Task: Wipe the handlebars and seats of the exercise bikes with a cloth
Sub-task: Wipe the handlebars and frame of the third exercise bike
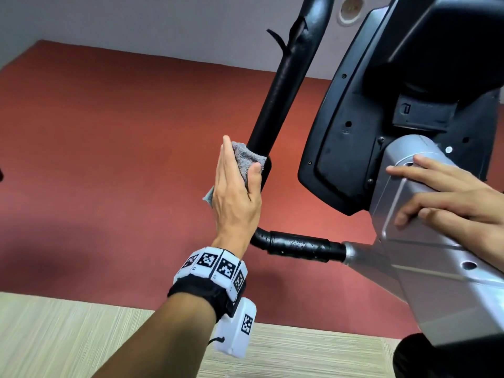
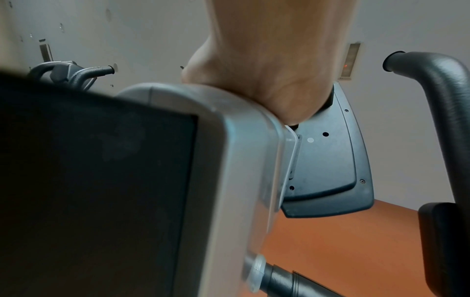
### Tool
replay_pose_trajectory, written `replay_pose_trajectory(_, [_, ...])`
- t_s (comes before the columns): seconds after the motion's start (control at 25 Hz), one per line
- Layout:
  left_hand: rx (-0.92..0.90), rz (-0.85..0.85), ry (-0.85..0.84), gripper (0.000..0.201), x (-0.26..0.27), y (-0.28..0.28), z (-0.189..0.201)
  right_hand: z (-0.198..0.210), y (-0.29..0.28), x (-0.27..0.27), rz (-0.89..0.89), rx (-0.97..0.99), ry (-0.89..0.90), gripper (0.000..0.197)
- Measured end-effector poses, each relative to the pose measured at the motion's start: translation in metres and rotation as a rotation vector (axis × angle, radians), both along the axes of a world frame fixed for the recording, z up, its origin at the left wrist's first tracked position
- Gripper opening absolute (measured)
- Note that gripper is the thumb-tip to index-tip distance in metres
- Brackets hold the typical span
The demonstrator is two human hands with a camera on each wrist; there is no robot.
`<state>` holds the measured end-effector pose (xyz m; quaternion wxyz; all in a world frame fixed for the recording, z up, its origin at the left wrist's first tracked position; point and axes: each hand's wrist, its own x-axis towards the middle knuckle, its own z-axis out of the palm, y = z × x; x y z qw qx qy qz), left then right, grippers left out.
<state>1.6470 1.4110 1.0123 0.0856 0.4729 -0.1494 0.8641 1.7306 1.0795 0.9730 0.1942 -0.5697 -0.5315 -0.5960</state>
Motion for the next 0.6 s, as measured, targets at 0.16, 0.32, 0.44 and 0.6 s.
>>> replay_pose_trajectory(0.16, [-0.003, -0.07, 0.1, 0.077, 0.019, 0.021, -0.029, 0.003, 0.001, 0.003, -0.033, -0.003, -0.007, 0.036])
replay_pose_trajectory(0.32, [-0.033, 0.082, 0.075, 0.076, 0.01, 0.01, -0.024, -0.002, 0.002, -0.004, -0.023, 0.004, 0.0, 0.035])
replay_pose_trajectory(0.44, [0.051, 0.167, 0.052, 0.074, 0.012, 0.019, -0.024, -0.003, 0.002, -0.006, -0.002, -0.007, 0.011, 0.03])
replay_pose_trajectory(0.6, [-0.033, 0.082, 0.082, 0.072, 0.043, 0.023, -0.052, -0.002, -0.001, -0.006, -0.007, -0.019, 0.02, 0.034])
